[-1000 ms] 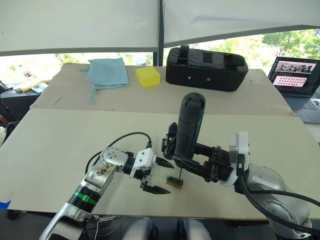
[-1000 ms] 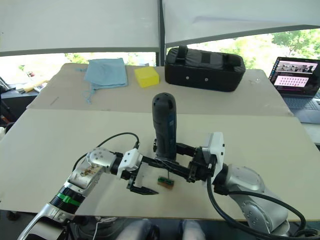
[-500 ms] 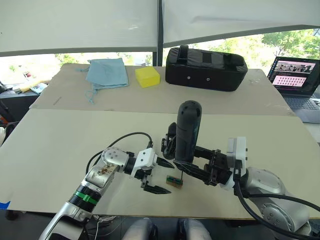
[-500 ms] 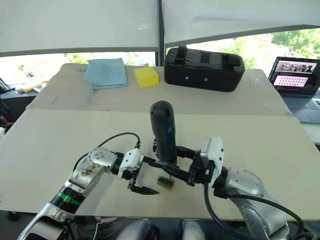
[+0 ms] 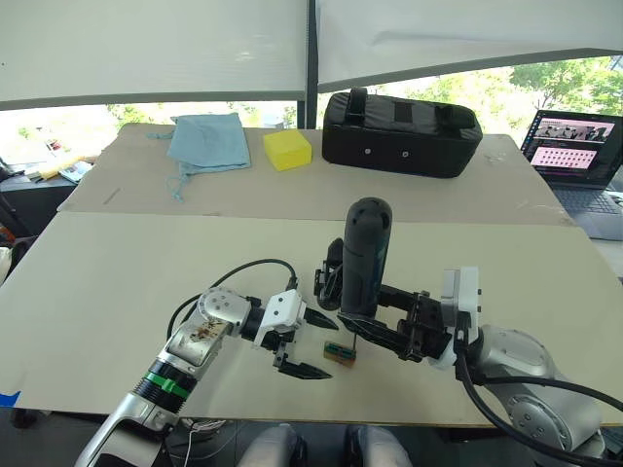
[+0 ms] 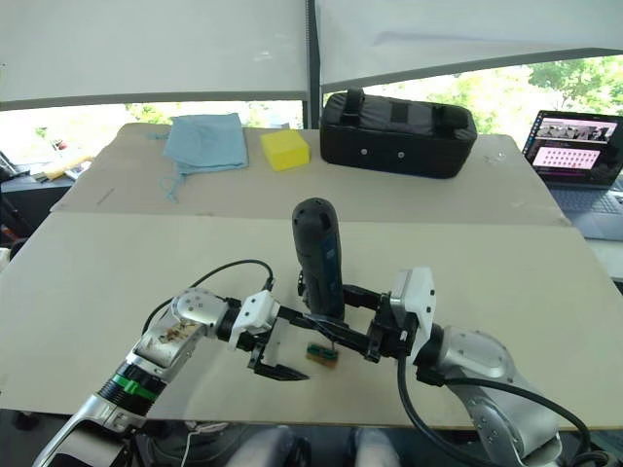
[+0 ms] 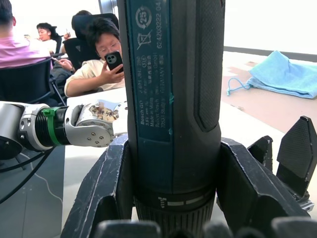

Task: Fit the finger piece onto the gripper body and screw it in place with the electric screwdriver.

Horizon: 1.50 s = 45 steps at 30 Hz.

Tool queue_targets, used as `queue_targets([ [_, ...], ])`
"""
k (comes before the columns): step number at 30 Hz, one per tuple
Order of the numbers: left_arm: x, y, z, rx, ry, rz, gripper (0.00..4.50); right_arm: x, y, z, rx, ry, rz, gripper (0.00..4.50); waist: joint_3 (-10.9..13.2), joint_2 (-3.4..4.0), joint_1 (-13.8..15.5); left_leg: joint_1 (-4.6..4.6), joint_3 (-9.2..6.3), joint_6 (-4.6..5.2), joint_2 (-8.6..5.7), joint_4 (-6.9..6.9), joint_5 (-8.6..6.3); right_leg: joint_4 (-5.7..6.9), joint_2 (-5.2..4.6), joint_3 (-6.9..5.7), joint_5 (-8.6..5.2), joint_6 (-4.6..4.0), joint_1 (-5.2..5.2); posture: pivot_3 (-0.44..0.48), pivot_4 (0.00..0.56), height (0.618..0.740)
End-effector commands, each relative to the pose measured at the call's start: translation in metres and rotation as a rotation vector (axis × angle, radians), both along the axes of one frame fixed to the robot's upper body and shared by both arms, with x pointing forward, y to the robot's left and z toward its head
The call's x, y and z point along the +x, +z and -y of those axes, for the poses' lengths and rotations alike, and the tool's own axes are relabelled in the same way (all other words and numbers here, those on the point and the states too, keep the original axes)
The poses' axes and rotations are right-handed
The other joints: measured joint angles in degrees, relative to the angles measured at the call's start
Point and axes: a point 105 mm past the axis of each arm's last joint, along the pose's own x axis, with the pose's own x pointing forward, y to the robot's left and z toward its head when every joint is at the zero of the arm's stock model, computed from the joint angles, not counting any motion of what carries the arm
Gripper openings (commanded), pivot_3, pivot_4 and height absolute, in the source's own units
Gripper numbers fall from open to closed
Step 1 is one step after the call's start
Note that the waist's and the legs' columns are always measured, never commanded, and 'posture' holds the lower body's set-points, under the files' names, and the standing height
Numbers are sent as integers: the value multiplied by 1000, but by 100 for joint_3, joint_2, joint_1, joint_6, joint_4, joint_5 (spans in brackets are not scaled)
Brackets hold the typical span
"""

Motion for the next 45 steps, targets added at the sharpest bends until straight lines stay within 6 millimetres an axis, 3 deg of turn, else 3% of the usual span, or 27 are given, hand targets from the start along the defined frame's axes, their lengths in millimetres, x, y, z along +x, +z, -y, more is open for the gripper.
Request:
queue_targets([
  [1,0,5,2,-6,-16,35,4500,-6,16,-1,35,22,88,1919,0,0,1,0,0,0,0,0,0,0,0,0,0,0,0,0,150,739],
  [29,1,2,3,-12,-8,44,4500,-8,21,-2,34,38,100,1919,0,0,0,0,0,0,0,0,0,0,0,0,0,0,0,0,150,739],
  [45,1,1,2,-14,-3,46,4500,-5,13,-1,21,35,63,1919,0,0,1,0,0,0,0,0,0,0,0,0,0,0,0,0,150,739],
])
